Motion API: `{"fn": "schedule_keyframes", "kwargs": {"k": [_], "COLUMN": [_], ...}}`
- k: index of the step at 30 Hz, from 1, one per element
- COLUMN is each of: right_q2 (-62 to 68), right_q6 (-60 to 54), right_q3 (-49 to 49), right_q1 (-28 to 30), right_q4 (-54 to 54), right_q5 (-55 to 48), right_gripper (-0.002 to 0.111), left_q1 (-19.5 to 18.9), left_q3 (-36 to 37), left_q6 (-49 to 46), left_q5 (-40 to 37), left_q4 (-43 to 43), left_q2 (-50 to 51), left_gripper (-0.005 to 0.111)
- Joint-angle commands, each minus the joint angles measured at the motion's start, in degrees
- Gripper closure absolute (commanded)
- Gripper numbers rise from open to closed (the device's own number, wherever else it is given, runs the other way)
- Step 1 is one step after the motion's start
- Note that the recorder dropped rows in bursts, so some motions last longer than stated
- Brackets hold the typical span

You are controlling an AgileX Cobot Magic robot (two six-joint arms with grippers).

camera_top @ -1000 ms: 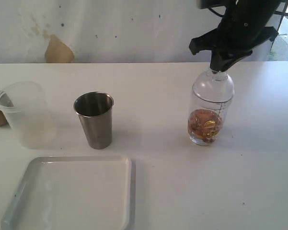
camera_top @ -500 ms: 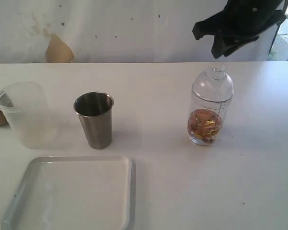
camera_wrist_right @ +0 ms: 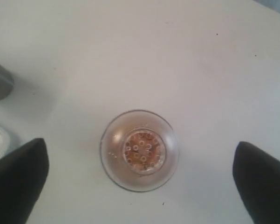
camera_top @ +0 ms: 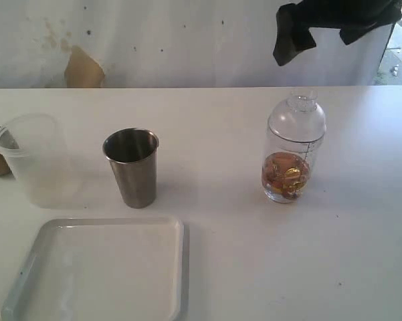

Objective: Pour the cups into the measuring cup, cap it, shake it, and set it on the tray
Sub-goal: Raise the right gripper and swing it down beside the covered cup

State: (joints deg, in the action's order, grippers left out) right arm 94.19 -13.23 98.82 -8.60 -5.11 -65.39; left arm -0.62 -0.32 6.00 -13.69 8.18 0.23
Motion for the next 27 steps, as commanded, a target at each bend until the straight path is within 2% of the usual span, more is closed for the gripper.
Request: {"fn": "schedule_keyframes", "kwargs": {"k": [1,3,7,11,14,20,27], "right_q2": [-2.51,-5.11,-12.13,-18.90,-22.09,-25.03,-24.77], "right_q6": [-2.65,-5.25,-7.39,-8.37,-11.69,-15.52,-15.05], "right_q3": [-0.71,-3.15,-13.56,-29.77,-41.08,-55.55,-66.00], "right_q1": [0.05,0.05,0.05,-0.06,-0.06,-0.06,-6.66], "right_q4": [-6.74,-9.83,-15.15,-16.05,-16.05,-20.64,-20.64], "right_q5": [-0.16,4.41,21.63,38.55,46.30,60.12,73.73], "right_gripper": [0.003,0.003,0.003,0.003,0.003,0.003,0.003], "left_q1": [-0.25,-0.25,-0.25,-0.25,-0.25,-0.25,-0.25], "left_q3": [0.32,0.32,0.32,0.32,0.32,0.32,0.32], "left_q6": [0.08,0.08,0.08,0.08,0.08,0.08,0.08], "left_q5": [0.09,0.09,0.09,0.09,0.09,0.09,0.09], "left_q4": [0.20,0.20,0.20,0.20,0.20,0.20,0.20], "left_q2": [-0.23,-0.23,-0.23,-0.23,-0.23,-0.23,-0.23], "left_gripper": [0.107,0.107,0.107,0.107,0.107,0.107,0.107]}}
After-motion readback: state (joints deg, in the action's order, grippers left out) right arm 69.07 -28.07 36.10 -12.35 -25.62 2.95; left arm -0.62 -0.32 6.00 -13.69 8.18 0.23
